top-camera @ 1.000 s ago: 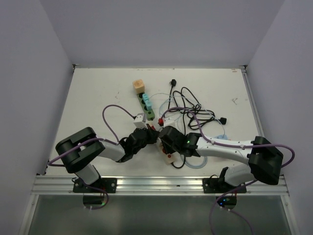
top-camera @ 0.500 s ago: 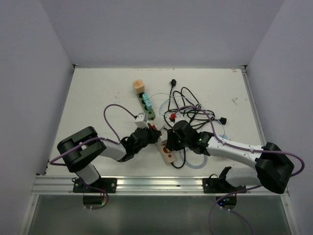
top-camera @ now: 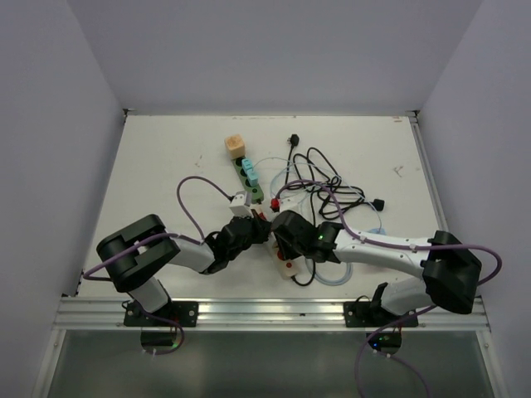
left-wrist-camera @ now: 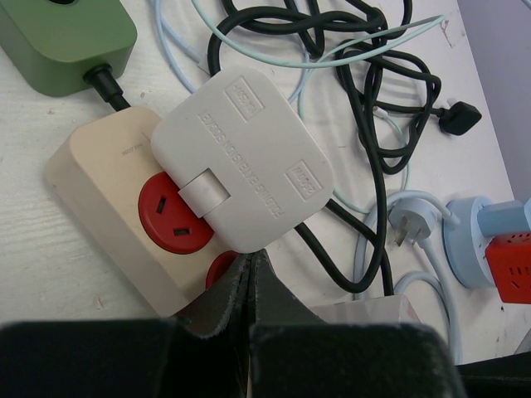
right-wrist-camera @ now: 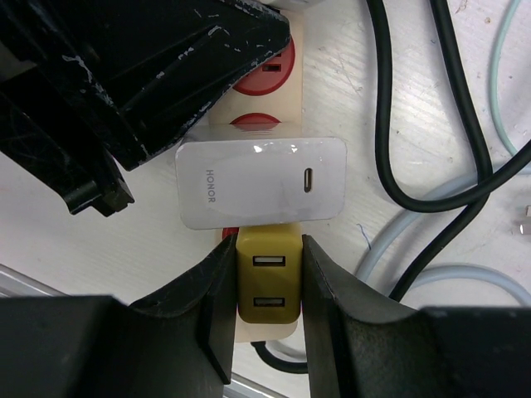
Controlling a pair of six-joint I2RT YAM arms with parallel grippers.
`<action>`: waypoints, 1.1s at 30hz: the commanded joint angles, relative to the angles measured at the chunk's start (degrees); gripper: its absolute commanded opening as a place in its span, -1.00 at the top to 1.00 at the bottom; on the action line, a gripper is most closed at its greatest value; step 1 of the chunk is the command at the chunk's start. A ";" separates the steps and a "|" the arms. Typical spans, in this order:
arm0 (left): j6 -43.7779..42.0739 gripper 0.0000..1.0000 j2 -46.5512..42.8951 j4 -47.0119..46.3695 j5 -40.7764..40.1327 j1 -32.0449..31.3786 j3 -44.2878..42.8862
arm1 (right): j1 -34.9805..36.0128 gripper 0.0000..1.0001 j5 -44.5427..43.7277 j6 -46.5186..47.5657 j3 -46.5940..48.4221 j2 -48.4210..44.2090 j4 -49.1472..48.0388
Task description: Pull the plug off the socket
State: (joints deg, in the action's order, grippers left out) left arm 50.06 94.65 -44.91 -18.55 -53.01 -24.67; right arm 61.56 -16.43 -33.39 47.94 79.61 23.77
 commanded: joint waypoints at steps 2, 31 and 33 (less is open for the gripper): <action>-2.60 1.00 5.02 18.80 -2.90 -0.60 1.46 | -0.72 1.00 12.00 -3.17 0.33 -5.60 -9.00; -2.51 1.00 5.72 20.12 -3.69 -1.13 0.58 | 1.72 1.00 7.72 -1.07 4.19 -4.36 -4.96; -2.51 1.00 5.72 20.12 -3.78 -1.21 0.50 | -1.34 1.00 13.50 -1.68 2.69 -5.95 -7.14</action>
State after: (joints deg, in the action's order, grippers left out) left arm 50.41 95.31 -43.33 -18.90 -53.82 -26.28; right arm 60.53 -14.70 -32.32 49.01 79.29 26.96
